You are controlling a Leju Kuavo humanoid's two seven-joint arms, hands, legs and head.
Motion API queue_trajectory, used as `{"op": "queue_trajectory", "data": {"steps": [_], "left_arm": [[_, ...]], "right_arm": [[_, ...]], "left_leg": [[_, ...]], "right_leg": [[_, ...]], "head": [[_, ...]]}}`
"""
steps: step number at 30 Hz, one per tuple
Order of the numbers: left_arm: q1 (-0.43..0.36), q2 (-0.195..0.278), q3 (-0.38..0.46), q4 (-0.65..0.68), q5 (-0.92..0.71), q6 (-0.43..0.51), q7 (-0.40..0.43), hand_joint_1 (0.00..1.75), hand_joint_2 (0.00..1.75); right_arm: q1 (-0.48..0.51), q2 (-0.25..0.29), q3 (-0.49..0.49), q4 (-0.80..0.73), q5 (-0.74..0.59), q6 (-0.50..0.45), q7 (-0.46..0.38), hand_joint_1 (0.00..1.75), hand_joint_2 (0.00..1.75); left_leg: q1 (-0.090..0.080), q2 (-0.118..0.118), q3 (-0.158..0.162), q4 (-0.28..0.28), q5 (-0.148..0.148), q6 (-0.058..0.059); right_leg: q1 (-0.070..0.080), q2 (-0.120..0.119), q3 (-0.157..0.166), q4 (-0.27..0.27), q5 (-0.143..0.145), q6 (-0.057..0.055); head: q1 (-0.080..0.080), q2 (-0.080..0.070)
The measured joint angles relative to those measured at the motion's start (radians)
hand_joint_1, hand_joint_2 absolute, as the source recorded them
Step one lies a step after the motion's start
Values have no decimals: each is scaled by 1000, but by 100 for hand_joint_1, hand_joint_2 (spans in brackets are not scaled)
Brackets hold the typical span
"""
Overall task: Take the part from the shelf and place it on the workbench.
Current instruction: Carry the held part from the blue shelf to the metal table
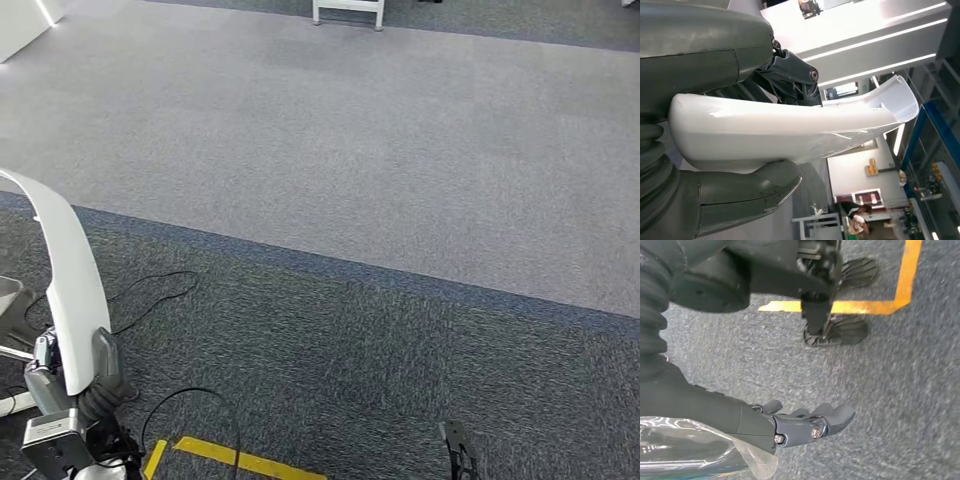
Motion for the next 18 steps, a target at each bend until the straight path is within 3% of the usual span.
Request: {"op": "queue_trajectory", "data": {"steps": [1, 3, 5, 6, 8, 9, 10, 12, 14, 15, 16, 18], "left_arm": [[-4, -9, -1, -2, -12, 0, 0, 175, 175], [-11, -30, -5, -3, -33, 0, 0, 175, 175], [-14, -46, -8, -3, -50, -1, 0, 175, 175], [-14, -53, -9, -3, -58, -1, 0, 175, 175], [-16, -66, -9, -3, -74, -1, 0, 175, 175], [-17, -73, -9, -3, -81, -1, 0, 175, 175], [-18, -78, -9, -4, -87, -1, 0, 175, 175], [-20, -88, -8, -8, -95, -1, 0, 175, 175], [-20, -94, -6, -14, -98, -1, 0, 175, 175], [-20, -96, -5, -18, -98, -1, 0, 175, 175], [-21, -97, -4, -22, -100, -1, 0, 175, 175], [-22, -98, -2, -30, -104, 0, 0, 175, 175]], "right_arm": [[3, -3, 1, 0, -5, 2, -5, 0, 175], [15, -11, 1, -1, -15, 6, -13, 0, 175], [32, -19, 2, -2, -24, 9, -17, 0, 175], [38, -23, 2, -2, -27, 9, -18, 0, 175], [45, -32, 3, -4, -33, 11, -20, 0, 175], [47, -37, 3, -4, -35, 12, -21, 0, 175], [48, -40, 4, -5, -38, 12, -21, 0, 175], [51, -44, 5, -6, -44, 13, -22, 0, 175], [52, -45, 6, -7, -49, 13, -23, 0, 175], [53, -45, 7, -7, -51, 13, -24, 0, 175], [54, -46, 7, -8, -54, 13, -25, 0, 175], [59, -49, 7, -10, -60, 12, -27, 0, 175]], "left_leg": [[3, -12, 2, -3, 2, 7], [5, -38, 4, -4, 1, 16], [4, -67, 5, -4, 0, 20], [3, -83, 7, -3, -1, 20], [2, -111, 12, -2, -3, 19], [2, -122, 13, -1, -5, 16], [2, -133, 12, 2, -6, 13], [6, -153, 4, 5, -6, 3], [10, -170, -1, 6, -4, -8], [8, -162, -4, 14, -10, -13], [7, -142, -15, 38, -27, -17], [7, -86, -62, 143, -84, -26]], "right_leg": [[-2, 27, -16, 34, -20, 4], [-3, 84, -81, 158, -75, 7], [-3, 98, -149, 265, -99, 6], [-2, 101, -163, 271, -83, 5], [-2, 115, -136, 174, -3, 0], [-4, 142, -110, 107, 31, -3], [-7, 167, -85, 50, 54, -5], [-7, 198, -62, 3, 60, -9], [-6, 178, -56, -4, 63, -17], [-7, 165, -52, -9, 64, -23], [-9, 151, -47, -14, 65, -30], [-8, 120, -39, -18, 62, -40]], "head": [[3, 0], [9, 0], [11, 0], [11, 0], [11, 0], [11, 0], [10, 0], [10, 0], [10, 0], [9, 0], [6, 0], [1, 0]]}}
